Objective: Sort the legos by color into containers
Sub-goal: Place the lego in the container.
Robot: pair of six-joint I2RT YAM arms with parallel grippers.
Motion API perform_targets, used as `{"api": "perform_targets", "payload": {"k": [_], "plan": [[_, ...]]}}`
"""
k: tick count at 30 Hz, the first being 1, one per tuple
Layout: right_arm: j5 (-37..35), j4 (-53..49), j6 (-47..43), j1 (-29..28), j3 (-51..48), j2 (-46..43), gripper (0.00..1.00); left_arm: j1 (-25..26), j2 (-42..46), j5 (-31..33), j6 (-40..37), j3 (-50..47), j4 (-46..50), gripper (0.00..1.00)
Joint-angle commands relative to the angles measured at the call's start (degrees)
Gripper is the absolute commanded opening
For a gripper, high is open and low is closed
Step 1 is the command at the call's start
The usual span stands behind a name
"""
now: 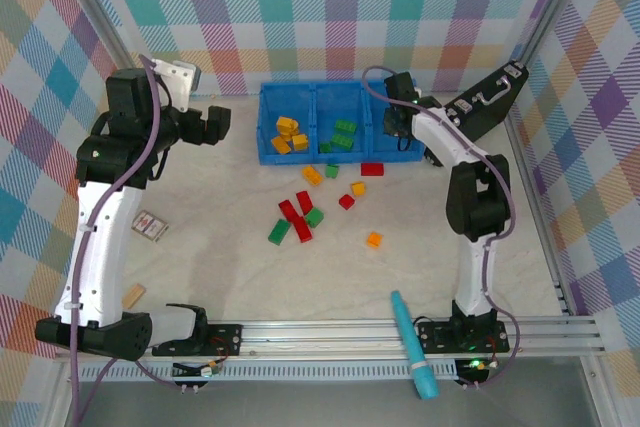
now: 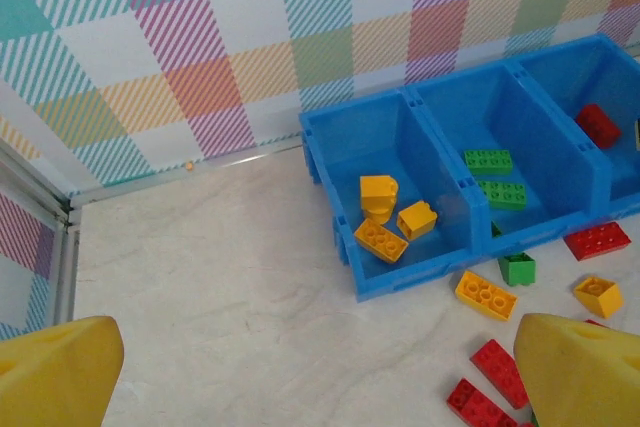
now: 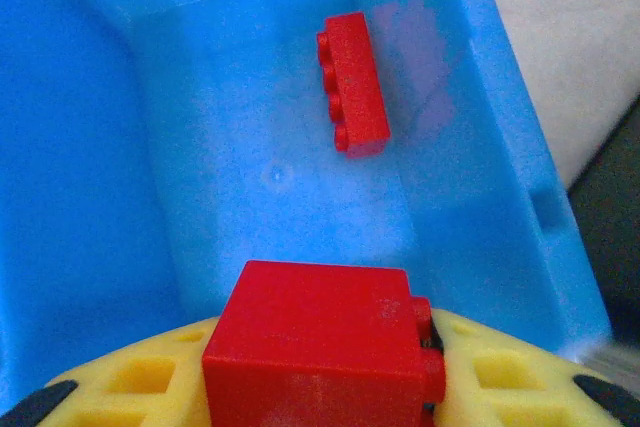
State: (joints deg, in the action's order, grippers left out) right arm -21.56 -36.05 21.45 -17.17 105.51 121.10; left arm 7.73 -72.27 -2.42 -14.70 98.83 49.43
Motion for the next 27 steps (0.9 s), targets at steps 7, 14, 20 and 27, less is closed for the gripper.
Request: {"api": "perform_targets", "payload": {"k": [7, 14, 20, 27], "plan": [[4.49, -1.40, -5.02, 1.28, 13.58, 11.40, 0.36, -0.61, -2.51, 1.48, -1.46, 3.02, 1.89, 1.00], [4.44, -2.61, -4.98, 1.35, 15.96, 12.74, 0.45, -0.65, -3.14, 2.14, -1.82, 3.30, 1.99, 1.00], [4.66, -4.02, -5.25, 1.38, 14.79, 9.23, 0.57, -0.57, -2.23, 1.50, -1.69, 2.00, 1.08, 1.00], [5.60, -3.44, -4.08, 1.13, 7.14, 0.81, 0.63, -0.60, 1.03, 0.16, -1.21, -0.75, -0.56, 1.00]]}}
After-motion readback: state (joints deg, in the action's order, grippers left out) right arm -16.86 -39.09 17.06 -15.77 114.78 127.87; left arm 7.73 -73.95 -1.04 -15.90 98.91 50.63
